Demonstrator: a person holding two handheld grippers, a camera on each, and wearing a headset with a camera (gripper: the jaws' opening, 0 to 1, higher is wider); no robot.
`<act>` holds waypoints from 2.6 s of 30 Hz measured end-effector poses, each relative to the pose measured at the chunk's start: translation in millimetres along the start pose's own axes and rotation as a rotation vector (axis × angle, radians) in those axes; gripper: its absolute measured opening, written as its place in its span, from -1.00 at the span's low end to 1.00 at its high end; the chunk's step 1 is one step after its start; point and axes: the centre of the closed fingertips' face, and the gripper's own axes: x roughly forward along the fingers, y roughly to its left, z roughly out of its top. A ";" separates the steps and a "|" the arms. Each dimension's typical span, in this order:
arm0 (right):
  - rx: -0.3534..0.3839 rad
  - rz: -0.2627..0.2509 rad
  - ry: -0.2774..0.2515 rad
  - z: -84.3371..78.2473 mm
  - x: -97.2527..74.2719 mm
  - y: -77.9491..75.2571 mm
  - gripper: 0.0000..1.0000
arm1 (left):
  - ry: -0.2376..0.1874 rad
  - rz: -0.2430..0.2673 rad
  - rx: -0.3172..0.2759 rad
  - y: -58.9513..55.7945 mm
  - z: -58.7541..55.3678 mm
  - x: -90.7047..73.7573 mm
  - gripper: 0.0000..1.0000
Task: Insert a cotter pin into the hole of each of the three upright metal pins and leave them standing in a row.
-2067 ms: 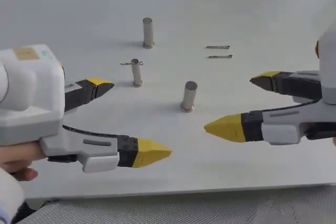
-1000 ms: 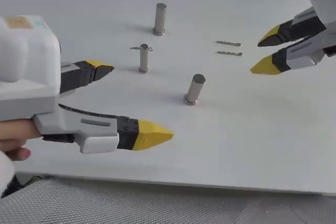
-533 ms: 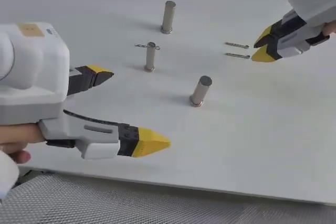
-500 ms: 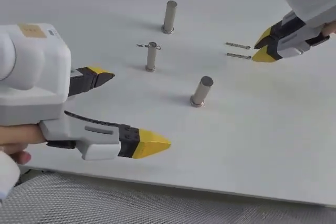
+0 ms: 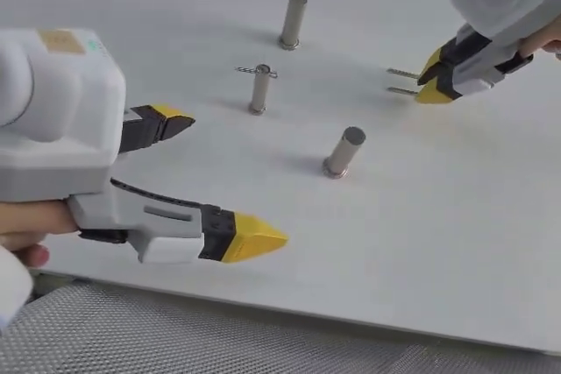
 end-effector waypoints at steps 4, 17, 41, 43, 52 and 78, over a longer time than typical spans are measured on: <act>0.012 0.019 0.019 -3.0 2.3 -2.2 -0.83 | 0.010 -0.001 -0.003 -2.3 -1.8 3.9 0.92; 0.003 0.056 0.052 -2.8 4.7 0.9 -0.91 | 0.025 -0.006 0.014 -9.3 0.6 6.7 0.83; -0.112 0.073 0.172 -3.9 3.6 -0.2 -1.00 | -0.074 0.025 -0.047 21.7 4.5 -8.6 0.78; -0.100 0.071 0.166 -4.3 4.7 -1.9 -1.00 | -0.070 0.022 -0.037 18.5 5.6 -7.8 0.76; -0.124 0.043 0.214 -8.0 7.0 -1.5 -1.00 | -0.074 0.025 -0.007 14.3 14.0 -11.3 0.69; -0.146 -0.228 -0.100 38.4 -57.8 15.9 -1.00 | -0.126 -0.004 -0.052 2.1 52.0 2.3 0.41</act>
